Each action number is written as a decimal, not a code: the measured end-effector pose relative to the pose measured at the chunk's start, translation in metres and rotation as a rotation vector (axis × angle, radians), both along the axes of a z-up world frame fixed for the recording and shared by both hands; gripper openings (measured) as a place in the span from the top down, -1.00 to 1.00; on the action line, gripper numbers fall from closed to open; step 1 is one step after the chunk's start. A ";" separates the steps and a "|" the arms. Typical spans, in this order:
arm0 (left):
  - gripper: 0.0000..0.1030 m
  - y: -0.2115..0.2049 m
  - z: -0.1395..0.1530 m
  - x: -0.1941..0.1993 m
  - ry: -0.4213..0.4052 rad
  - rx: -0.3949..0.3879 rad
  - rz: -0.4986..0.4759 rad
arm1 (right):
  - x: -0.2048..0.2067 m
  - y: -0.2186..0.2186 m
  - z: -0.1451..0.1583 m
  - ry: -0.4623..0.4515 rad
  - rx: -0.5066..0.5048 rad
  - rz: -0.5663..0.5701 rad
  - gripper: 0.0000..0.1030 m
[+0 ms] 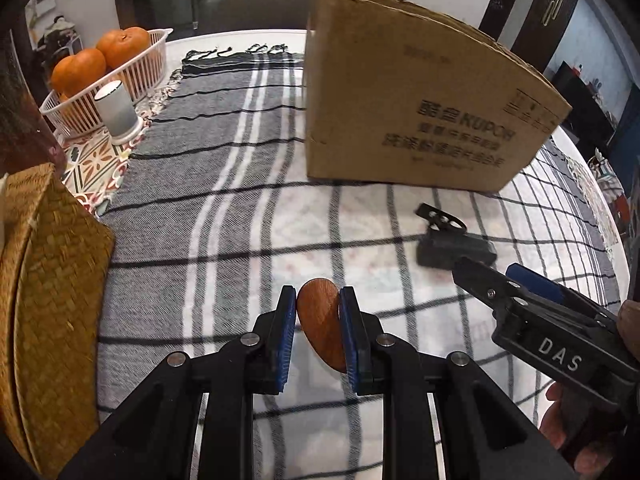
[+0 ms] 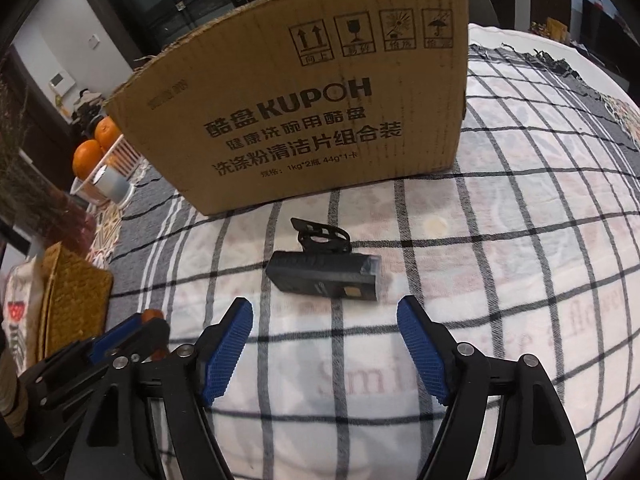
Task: Organize rigid objects
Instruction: 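Grasp the black bike light with the right gripper while the left gripper holds the brown piece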
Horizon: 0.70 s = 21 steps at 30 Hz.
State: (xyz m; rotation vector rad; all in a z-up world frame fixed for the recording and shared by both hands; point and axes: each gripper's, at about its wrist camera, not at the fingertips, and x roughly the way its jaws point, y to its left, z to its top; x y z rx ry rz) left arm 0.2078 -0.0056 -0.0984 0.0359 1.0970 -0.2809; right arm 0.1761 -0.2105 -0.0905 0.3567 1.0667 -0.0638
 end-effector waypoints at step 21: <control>0.56 0.002 -0.007 0.029 -0.016 0.047 0.019 | 0.039 0.007 -0.029 0.058 -0.017 -0.044 -0.50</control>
